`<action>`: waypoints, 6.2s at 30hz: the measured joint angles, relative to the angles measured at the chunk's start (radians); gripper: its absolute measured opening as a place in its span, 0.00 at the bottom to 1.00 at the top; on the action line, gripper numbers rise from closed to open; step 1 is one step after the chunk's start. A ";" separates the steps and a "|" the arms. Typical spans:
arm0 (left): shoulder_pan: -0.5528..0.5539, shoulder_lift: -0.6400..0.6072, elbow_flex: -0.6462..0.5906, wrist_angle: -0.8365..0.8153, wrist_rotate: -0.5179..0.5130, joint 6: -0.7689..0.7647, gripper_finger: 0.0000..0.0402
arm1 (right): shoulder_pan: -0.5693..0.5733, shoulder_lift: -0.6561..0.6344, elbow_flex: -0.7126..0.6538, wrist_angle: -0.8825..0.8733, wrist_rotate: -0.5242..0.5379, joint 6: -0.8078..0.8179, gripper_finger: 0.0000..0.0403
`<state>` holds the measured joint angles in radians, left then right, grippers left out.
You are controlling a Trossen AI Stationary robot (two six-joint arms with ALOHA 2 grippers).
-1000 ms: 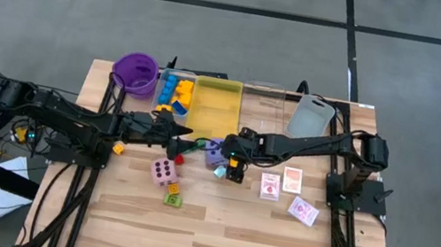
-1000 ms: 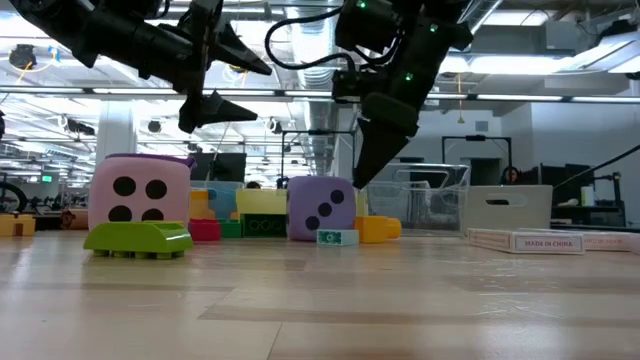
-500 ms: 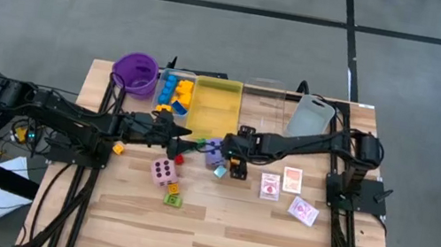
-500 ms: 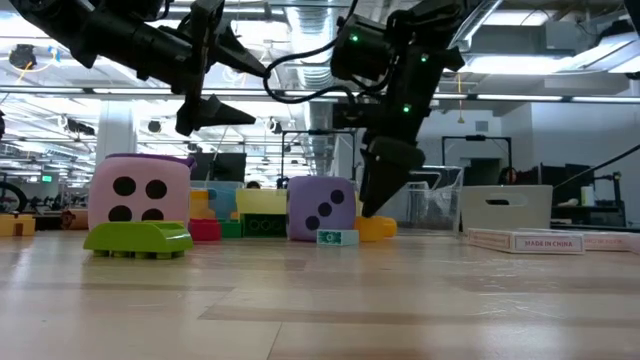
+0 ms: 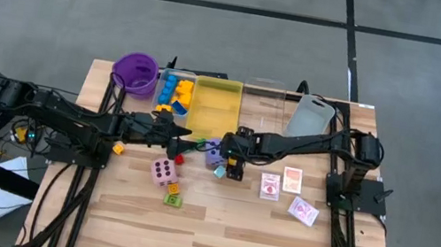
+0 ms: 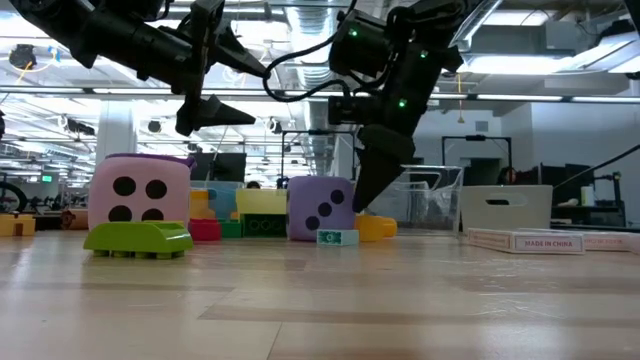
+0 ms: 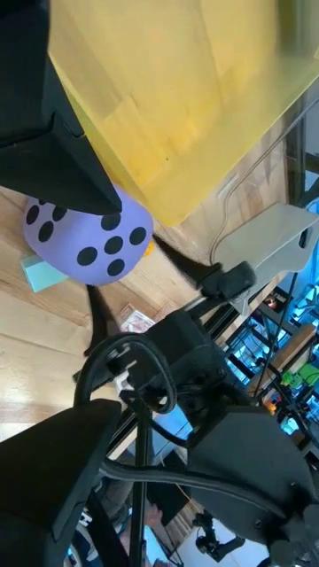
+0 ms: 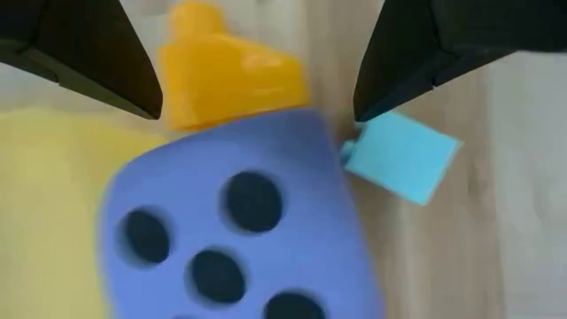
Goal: Pick & Place Toys
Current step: Put the right yellow stud game piece into the left transparent bin
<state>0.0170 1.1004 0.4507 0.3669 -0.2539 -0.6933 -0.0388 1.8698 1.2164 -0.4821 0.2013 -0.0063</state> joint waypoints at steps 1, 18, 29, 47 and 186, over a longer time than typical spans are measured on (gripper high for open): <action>0.000 0.000 0.000 -0.001 0.000 0.000 0.87 | 0.006 0.002 -0.001 -0.004 -0.002 0.034 0.91; 0.000 0.000 0.000 -0.002 0.000 0.000 0.87 | 0.144 -0.020 0.039 -0.046 0.141 0.678 0.80; 0.000 0.000 0.000 -0.001 0.079 0.000 0.87 | 0.149 -0.020 0.039 -0.143 0.145 0.985 0.43; 0.000 0.000 0.000 -0.001 0.111 0.000 0.87 | 0.031 -0.018 0.039 -0.167 0.143 0.994 0.02; 0.001 0.000 0.001 -0.106 0.105 -0.045 0.87 | 0.414 0.051 0.038 -0.131 0.198 1.202 0.84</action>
<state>0.0177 1.1007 0.4515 0.2611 -0.1490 -0.7386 0.3751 1.9213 1.2549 -0.6128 0.3997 1.1961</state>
